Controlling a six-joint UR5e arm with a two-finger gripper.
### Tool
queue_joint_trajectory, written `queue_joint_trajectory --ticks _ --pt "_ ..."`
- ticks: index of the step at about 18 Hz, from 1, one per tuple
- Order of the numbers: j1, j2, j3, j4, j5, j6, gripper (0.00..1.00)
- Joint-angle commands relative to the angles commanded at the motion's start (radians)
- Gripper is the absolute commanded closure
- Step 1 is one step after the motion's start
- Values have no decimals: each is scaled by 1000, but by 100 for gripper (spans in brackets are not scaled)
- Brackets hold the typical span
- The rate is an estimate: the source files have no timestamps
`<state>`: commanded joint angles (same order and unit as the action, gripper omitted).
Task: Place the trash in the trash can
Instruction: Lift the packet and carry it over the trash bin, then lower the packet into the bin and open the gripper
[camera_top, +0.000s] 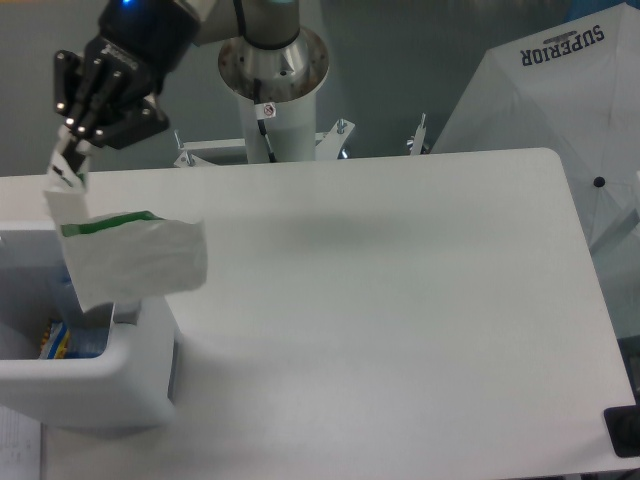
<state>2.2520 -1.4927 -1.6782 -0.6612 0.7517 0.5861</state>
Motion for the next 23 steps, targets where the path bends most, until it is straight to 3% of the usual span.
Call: queue_joint_trajectory --ticks 4,8,13,23 --pt "-20 25 34 -2 -2 -64 100" --pt "-37 20 29 -2 -2 -184 100" --pt "-69 -23 35 -2 0 -287 100" --pt "-94 -89 22 -2 5 -324 100"
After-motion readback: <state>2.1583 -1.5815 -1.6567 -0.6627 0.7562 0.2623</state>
